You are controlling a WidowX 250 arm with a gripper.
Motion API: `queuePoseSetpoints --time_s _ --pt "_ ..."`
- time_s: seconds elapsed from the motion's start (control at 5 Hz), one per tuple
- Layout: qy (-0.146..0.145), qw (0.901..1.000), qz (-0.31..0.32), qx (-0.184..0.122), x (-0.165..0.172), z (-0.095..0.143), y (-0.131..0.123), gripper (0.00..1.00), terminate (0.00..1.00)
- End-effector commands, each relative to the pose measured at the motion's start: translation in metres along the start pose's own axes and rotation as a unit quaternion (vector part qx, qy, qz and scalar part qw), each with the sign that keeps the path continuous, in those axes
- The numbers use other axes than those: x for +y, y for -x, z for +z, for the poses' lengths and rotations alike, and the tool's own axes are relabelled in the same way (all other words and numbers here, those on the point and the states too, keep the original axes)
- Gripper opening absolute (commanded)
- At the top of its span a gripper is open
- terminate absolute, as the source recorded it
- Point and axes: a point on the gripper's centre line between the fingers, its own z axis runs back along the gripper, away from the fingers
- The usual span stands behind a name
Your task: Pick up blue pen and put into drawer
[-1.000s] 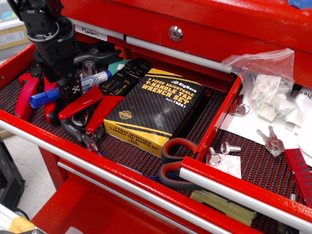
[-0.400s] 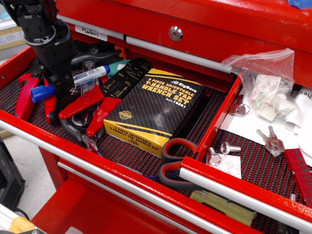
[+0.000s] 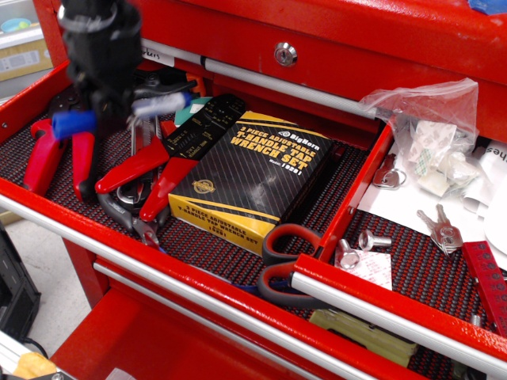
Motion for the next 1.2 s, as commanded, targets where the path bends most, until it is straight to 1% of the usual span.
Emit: queuePoseSetpoints --time_s 0.0,0.2,0.4,0.6,0.8,1.0 --pt "0.013 0.9995 0.029 0.002 -0.053 0.09 -0.035 0.0 0.0" --pt "0.003 0.9947 0.081 -0.062 -0.094 0.112 -0.054 0.0 0.0" --pt "-0.013 0.9938 0.009 -0.11 -0.14 0.138 -0.067 0.0 0.0" --pt "-0.001 0.9875 -0.021 -0.156 -0.171 0.153 -0.082 0.0 0.0" --pt "-0.039 0.9855 -0.013 -0.165 -0.187 0.155 -0.092 0.0 0.0" --pt "-0.073 0.9852 0.029 -0.152 -0.2 0.163 -0.104 0.0 0.0"
